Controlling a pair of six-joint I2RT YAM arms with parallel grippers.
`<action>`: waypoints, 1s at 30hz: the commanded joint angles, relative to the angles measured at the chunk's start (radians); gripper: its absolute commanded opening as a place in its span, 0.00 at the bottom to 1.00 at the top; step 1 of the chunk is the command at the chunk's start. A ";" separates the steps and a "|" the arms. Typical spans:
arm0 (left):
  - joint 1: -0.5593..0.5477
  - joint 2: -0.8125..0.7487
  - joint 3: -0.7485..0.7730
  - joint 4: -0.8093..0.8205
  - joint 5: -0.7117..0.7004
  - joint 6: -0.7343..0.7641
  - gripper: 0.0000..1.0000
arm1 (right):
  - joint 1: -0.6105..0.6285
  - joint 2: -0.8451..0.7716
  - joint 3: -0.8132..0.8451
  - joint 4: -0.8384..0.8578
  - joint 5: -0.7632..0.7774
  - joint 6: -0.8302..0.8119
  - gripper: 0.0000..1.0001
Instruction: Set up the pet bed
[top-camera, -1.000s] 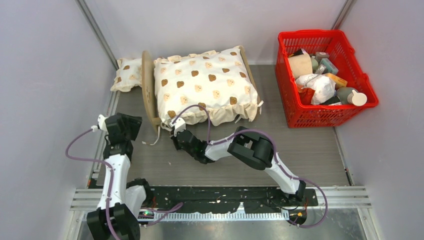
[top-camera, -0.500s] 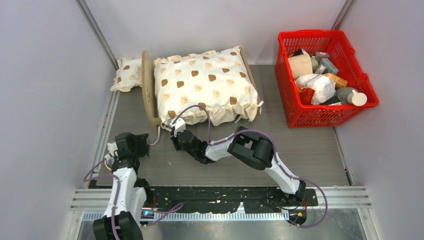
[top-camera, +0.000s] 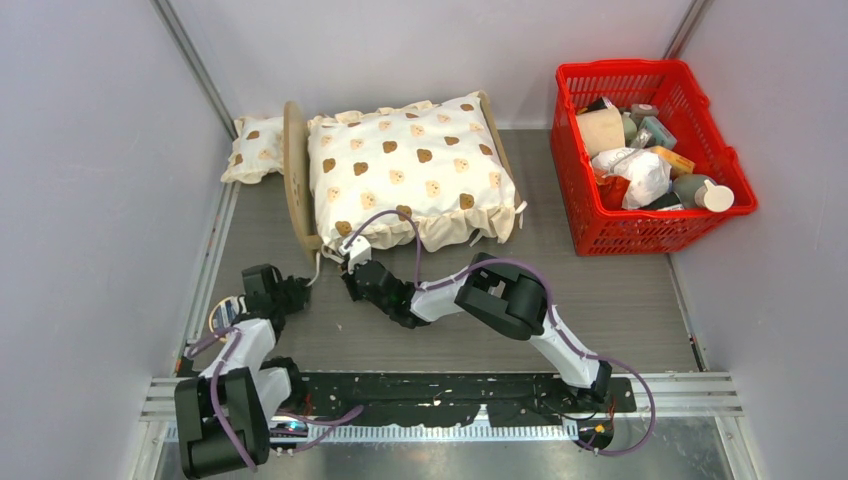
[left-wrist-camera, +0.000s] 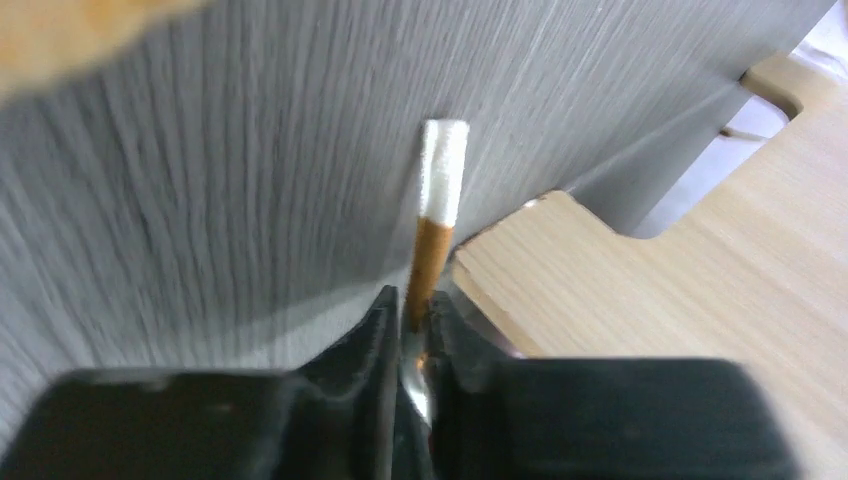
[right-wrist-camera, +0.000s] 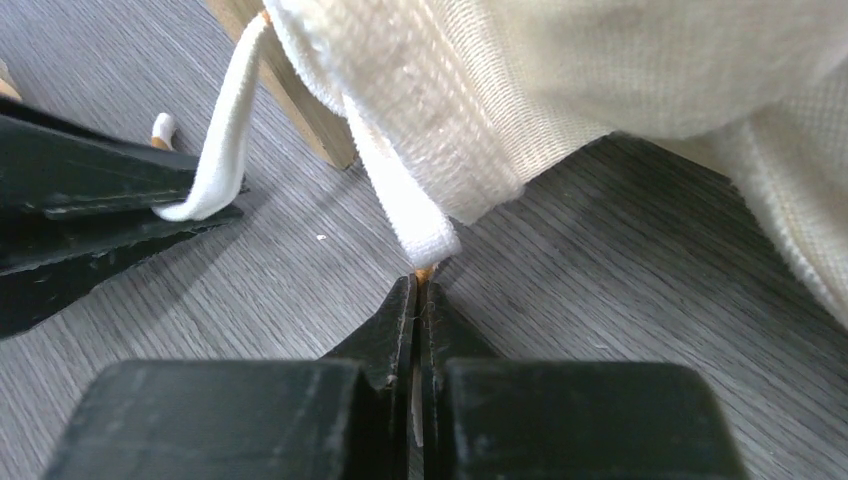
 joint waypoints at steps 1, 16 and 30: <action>-0.004 0.043 -0.061 0.255 -0.036 -0.068 0.00 | 0.005 -0.025 -0.031 -0.060 -0.025 0.011 0.05; 0.001 -0.105 0.301 0.159 -0.363 0.293 0.00 | -0.017 0.048 0.032 -0.042 -0.016 0.068 0.05; -0.001 0.100 0.469 0.436 -0.259 0.469 0.00 | -0.029 0.073 -0.087 -0.186 0.289 0.178 0.05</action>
